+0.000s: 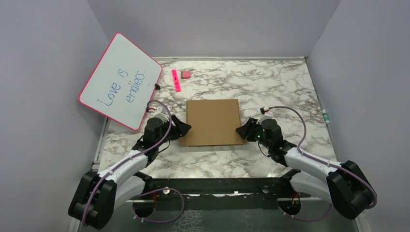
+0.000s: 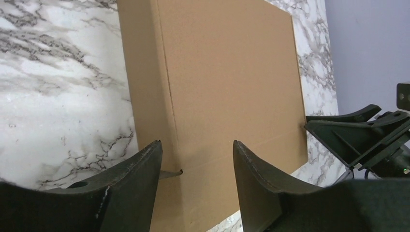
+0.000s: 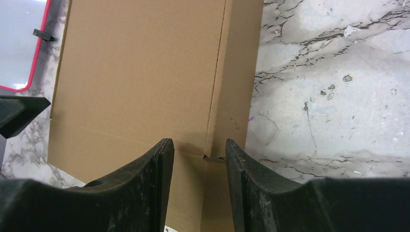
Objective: Fold the paper box
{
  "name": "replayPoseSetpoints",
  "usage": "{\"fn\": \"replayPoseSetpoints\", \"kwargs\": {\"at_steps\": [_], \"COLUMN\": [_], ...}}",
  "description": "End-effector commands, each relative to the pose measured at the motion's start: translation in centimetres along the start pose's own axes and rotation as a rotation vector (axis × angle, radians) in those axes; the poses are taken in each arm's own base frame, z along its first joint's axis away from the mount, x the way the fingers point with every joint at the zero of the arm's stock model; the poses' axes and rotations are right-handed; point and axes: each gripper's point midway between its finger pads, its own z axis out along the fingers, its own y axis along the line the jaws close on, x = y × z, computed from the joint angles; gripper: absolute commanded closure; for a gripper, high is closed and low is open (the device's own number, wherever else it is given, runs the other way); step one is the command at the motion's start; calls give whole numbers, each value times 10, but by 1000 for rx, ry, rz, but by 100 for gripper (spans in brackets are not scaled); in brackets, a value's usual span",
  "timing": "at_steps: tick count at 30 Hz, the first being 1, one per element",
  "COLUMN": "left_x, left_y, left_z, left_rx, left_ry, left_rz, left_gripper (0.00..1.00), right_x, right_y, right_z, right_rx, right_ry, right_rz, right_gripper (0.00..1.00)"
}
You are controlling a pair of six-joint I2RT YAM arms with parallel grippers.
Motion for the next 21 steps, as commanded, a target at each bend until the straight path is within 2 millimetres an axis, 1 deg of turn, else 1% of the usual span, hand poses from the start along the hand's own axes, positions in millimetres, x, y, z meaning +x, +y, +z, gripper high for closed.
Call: {"fn": "replayPoseSetpoints", "kwargs": {"at_steps": [1,4,10,14,15,17,19,21], "left_x": [13,18,28,32,31,26,19,7], "left_y": [14,20,27,32,31,26,21,14], "left_z": [-4,1,9,11,11,12,13,13], "left_rx": [-33,-53,-66,-79,-77,-66,-58,-49], "left_ry": [12,39,86,95,94,83,57,18], "left_rz": [-18,-8,-12,-18,-20,-21,-25,-25], "left_gripper": [45,48,57,61,61,61,56,54], "right_x": [7,12,18,17,15,12,5,-3], "right_y": [-5,-7,-11,-11,-9,0,7,11], "right_z": [-1,1,2,2,3,2,1,-1], "right_rx": [8,7,17,17,15,-21,-35,-43], "right_ry": [16,33,45,45,43,55,46,36], "right_rz": [-5,4,12,4,1,-9,-24,-47], "right_gripper": [52,52,53,53,53,53,53,51]}}
